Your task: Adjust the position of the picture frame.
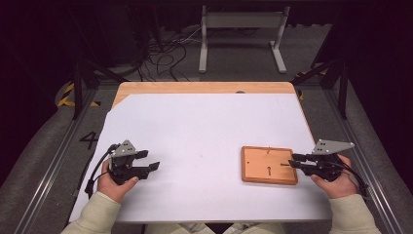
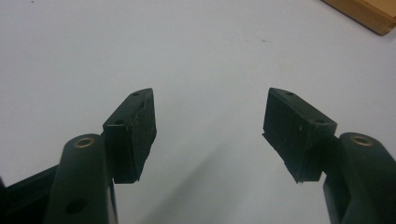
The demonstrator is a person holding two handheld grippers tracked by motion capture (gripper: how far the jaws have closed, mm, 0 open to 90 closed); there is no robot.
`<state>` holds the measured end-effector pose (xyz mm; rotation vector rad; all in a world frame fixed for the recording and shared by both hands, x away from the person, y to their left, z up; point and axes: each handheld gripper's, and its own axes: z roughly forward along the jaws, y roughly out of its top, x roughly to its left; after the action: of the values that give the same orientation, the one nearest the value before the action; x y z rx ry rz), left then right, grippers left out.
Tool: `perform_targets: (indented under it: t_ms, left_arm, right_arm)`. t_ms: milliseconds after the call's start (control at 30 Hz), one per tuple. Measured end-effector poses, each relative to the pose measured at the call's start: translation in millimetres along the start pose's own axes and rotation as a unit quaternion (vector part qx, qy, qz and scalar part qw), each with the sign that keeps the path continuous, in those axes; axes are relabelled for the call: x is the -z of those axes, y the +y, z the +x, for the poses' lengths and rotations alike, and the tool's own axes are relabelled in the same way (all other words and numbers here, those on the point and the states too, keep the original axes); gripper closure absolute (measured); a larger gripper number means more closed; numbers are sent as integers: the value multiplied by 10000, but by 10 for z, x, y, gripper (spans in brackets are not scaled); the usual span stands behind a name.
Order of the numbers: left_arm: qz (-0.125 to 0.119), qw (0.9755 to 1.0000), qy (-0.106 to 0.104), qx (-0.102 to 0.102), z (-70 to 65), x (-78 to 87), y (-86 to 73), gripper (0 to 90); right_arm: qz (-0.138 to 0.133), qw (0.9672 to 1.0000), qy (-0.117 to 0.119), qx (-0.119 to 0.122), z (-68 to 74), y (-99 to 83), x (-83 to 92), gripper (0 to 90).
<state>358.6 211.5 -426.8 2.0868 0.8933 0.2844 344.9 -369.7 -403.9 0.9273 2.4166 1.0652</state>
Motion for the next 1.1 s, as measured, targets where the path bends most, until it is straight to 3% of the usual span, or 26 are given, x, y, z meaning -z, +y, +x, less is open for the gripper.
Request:
perform_targets:
  t_ms: [100,267,400,667,1100]
  left_arm:
    - [48,9999,-27,-126,-27,-33,11,352]
    - [71,9999,-57,-70,-34,-49,7,351]
    - [75,9999,-39,-70,-24,-42,4,351]
    - [112,9999,-29,-2,-24,-52,2,351]
    - [156,9999,44,53,-18,-67,-3,348]
  right_arm:
    - [133,9999,-64,-44,-17,-3,-23,753]
    - [322,9989,-283,-191,-55,-5,-5,819]
    - [602,9960,-518,-412,-97,-22,-22,897]
    - [980,9900,-836,-575,-120,-43,-58,900]
    - [1428,9848,-858,-494,-117,-76,-211,900]
